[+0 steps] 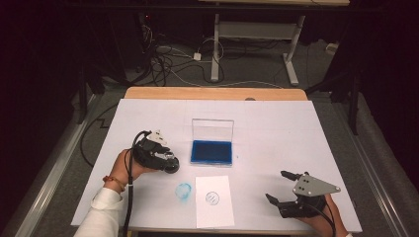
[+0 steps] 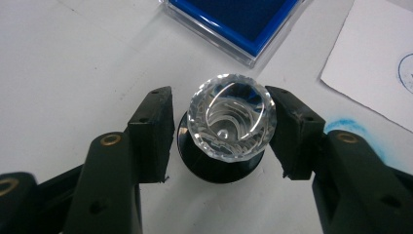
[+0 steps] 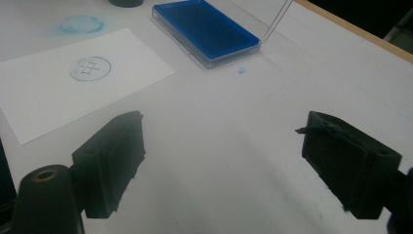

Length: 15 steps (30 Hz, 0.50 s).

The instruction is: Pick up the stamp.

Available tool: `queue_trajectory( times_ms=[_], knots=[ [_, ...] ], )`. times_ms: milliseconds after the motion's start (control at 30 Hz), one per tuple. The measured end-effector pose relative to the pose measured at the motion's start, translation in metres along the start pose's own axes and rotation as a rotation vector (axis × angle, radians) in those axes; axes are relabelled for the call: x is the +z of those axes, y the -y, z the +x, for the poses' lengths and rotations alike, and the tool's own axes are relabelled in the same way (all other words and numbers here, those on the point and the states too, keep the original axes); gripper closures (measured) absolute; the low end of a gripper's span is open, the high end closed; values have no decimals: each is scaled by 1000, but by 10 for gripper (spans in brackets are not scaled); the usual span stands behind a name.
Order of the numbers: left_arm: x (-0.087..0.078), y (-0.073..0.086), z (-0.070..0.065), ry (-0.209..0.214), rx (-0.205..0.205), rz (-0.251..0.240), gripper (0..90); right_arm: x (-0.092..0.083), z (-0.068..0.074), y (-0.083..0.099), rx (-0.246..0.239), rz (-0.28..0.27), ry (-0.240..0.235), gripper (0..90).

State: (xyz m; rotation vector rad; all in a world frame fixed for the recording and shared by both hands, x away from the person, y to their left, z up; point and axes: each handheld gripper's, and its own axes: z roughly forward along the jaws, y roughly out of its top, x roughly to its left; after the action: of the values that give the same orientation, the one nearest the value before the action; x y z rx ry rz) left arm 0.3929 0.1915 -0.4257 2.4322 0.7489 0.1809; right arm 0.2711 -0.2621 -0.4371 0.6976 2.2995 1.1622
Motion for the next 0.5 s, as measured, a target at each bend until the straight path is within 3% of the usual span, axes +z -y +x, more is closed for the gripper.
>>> queue_trajectory(
  times_ms=[167,500],
  knots=[
    [1,-1,-1,6,16,3,531,1,0,0,-6,3,3,155],
    [2,-2,-3,-5,46,24,540,0,1,0,-14,8,5,162]
  ],
)
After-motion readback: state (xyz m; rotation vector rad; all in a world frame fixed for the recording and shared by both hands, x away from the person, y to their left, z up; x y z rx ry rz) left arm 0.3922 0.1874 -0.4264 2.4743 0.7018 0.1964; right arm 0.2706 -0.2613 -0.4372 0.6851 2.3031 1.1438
